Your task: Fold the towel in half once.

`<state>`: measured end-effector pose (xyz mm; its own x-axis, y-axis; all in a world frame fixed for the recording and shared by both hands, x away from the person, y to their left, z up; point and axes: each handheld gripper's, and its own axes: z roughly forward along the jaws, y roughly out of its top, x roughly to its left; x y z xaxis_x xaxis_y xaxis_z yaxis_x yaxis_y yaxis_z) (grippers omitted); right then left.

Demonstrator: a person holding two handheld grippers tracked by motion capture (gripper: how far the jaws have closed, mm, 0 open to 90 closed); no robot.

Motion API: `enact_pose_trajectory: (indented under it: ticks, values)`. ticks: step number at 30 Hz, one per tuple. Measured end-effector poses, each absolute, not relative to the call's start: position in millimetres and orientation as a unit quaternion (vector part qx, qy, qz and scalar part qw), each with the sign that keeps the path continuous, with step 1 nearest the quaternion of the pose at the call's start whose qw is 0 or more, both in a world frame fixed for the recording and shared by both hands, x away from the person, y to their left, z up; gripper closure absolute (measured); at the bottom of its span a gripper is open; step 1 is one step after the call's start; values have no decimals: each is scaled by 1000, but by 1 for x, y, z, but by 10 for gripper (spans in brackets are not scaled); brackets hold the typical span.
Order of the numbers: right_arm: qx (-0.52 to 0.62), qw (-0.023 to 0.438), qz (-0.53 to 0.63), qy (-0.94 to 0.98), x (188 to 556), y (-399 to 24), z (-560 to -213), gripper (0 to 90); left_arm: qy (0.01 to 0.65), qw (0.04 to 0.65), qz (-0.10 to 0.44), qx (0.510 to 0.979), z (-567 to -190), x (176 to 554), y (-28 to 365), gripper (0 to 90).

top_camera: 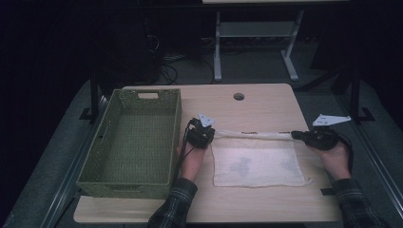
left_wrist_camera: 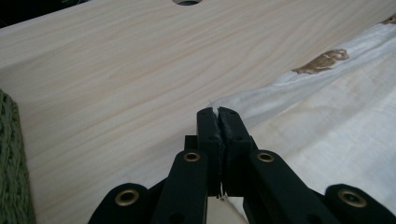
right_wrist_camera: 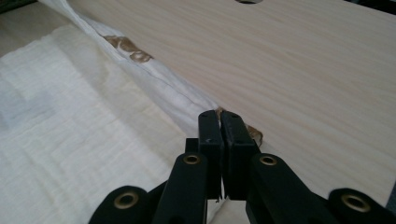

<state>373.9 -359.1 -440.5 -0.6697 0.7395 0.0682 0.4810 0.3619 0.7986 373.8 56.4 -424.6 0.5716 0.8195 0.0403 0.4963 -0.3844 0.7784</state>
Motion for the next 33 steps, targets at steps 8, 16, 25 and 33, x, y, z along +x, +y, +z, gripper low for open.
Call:
enact_pose_trajectory:
  ticks: [8,16,25,33]
  values:
    - [372,154,423,812,354,-363,-439,876,397,374,202,814,-427,351,57,878]
    - [372,148,428,810,331,-367,-439,876,391,391,182,813,-426,335,59,877]
    - [373,142,439,805,312,-373,-438,876,387,403,162,813,-424,316,61,877]
    - [363,138,433,813,293,-372,-440,875,377,395,156,823,-425,297,59,877]
